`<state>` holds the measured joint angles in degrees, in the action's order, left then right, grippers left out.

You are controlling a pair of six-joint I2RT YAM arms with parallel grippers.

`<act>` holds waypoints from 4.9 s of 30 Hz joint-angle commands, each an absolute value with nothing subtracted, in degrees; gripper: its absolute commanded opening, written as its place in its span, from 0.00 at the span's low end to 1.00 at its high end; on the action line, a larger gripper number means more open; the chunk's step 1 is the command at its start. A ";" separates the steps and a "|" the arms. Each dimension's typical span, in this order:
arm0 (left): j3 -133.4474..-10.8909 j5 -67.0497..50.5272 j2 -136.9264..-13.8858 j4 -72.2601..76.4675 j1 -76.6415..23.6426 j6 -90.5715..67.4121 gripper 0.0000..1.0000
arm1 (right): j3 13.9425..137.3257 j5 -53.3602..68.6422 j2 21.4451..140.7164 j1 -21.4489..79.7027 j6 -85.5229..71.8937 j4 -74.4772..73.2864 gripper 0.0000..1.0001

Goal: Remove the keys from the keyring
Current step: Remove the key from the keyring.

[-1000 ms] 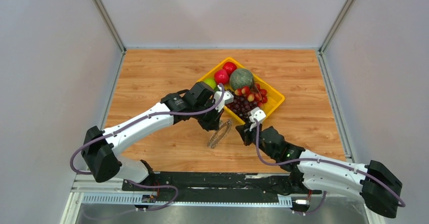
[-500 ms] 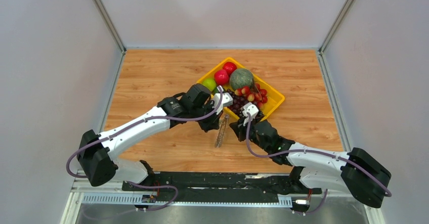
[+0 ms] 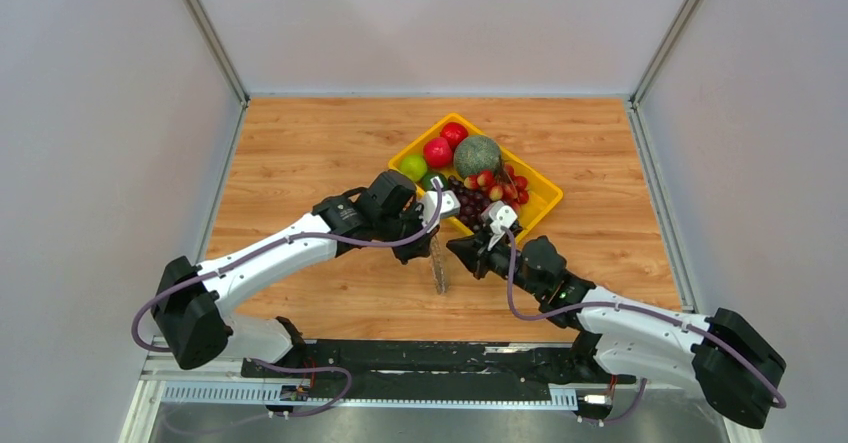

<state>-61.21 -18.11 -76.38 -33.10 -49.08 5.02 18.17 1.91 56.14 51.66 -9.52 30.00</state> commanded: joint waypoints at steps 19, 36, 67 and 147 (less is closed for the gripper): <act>-60.16 -16.16 -71.08 -30.72 -48.47 8.67 0.00 | 9.00 5.68 44.74 51.49 -0.32 42.97 0.30; -60.03 -20.20 -71.37 -29.89 -46.94 8.98 0.00 | 13.79 11.86 61.07 51.49 6.85 53.59 0.31; -59.99 -20.98 -70.85 -29.80 -46.32 8.47 0.00 | 19.08 18.05 74.06 51.52 8.09 60.46 0.00; -58.93 -23.26 -70.44 -29.85 -44.55 10.16 0.00 | 31.35 -5.70 65.67 60.93 9.96 36.57 0.00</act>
<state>-59.27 -19.55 -72.31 -31.29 -44.07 8.51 26.57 -6.55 67.61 63.72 18.13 33.56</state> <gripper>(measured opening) 0.020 0.004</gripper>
